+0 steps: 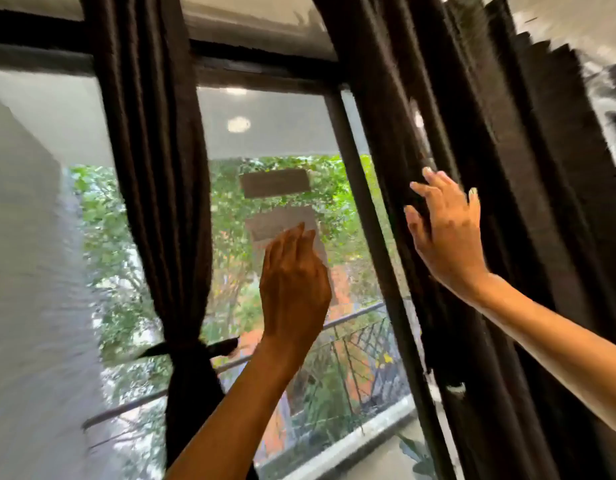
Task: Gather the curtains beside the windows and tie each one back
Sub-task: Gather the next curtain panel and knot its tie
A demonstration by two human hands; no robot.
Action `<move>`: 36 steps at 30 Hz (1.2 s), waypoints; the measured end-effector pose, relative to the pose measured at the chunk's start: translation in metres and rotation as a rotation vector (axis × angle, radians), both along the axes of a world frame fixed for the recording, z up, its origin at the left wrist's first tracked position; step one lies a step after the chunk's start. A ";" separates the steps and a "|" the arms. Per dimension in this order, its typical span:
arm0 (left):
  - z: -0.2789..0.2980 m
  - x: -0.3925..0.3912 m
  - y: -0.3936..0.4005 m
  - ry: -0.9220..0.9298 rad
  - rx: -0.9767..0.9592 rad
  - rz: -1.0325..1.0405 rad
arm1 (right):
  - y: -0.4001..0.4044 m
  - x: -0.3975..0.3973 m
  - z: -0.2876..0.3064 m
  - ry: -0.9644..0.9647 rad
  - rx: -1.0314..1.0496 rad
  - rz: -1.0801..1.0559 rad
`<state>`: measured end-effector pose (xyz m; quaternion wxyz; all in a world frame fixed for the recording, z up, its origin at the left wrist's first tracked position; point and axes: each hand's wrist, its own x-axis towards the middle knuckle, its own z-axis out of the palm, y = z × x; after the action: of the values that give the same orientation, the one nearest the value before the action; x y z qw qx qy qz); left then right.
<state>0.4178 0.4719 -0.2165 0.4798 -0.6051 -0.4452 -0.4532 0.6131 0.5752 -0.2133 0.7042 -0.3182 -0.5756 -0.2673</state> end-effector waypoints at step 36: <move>0.226 0.196 0.267 -0.361 0.202 -0.014 | 0.261 0.098 0.219 -0.137 0.030 0.496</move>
<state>0.6135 0.7391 0.0095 0.4472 -0.4659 -0.4723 -0.6000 0.7109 0.8363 0.0061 0.7123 -0.1377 -0.6785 -0.1159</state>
